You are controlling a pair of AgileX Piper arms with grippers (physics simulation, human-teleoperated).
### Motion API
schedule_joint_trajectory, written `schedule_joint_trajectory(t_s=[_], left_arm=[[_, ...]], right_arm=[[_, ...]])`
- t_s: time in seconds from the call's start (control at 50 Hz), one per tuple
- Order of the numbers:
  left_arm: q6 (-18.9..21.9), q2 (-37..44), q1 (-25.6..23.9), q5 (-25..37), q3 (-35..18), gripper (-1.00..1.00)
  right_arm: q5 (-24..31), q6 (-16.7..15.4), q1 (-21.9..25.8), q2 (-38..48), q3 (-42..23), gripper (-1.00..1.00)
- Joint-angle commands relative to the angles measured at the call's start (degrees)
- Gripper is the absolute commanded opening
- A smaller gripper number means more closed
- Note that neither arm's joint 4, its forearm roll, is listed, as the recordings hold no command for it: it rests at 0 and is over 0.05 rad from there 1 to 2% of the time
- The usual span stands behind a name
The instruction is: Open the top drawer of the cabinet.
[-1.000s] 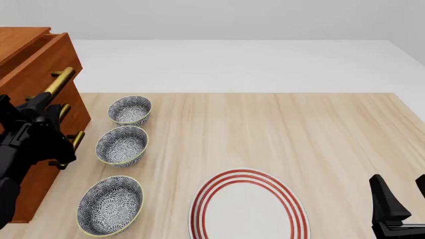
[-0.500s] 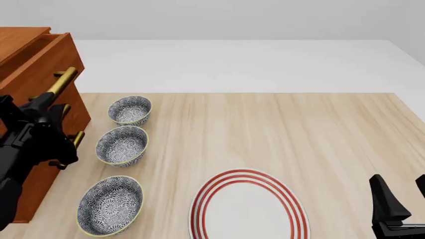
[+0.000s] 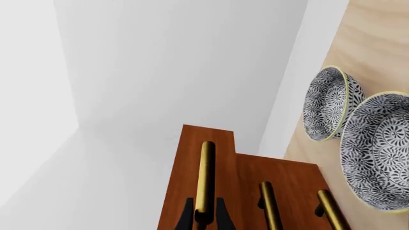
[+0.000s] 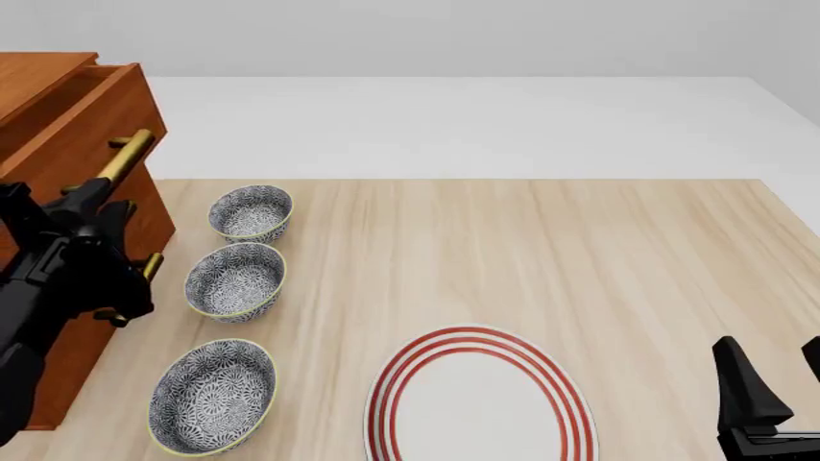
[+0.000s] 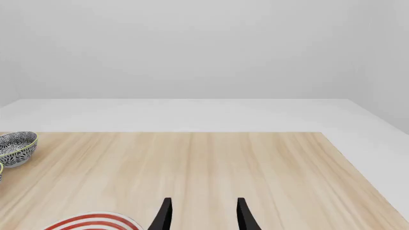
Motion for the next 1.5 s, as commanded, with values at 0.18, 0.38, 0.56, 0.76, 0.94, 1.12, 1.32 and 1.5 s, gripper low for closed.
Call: schedule_joint_trajectory(t_s=[0.18, 0.38, 0.56, 0.76, 0.94, 1.12, 1.32, 1.5], left_arm=[[0.74, -0.56, -0.15, -0.60, 1.09, -1.00], [0.75, -0.59, -0.40, -0.56, 0.95, -1.00], [1.19, -0.71, -0.44, -0.71, 1.19, -1.00], [1.29, -0.78, -0.66, -0.64, 1.18, -1.00], [1.57, -0.44, -0.91, -1.13, 1.34, -1.00], [1.99, -1.63, -2.03, -0.39, 1.29, 1.00], [2.67, -6.34, -2.87, 2.04, 1.91, 1.00], [3.41, -13.20, -3.24, 6.70, 2.95, 1.00]], right_arm=[[0.00, 0.00, 0.00, 0.00, 0.00, 1.00], [0.00, 0.00, 0.00, 0.00, 0.00, 1.00], [0.00, 0.00, 0.00, 0.00, 0.00, 1.00], [0.00, 0.00, 0.00, 0.00, 0.00, 1.00], [0.00, 0.00, 0.00, 0.00, 0.00, 1.00], [0.00, 0.00, 0.00, 0.00, 0.00, 1.00], [0.00, 0.00, 0.00, 0.00, 0.00, 1.00], [0.00, 0.00, 0.00, 0.00, 0.00, 1.00]])
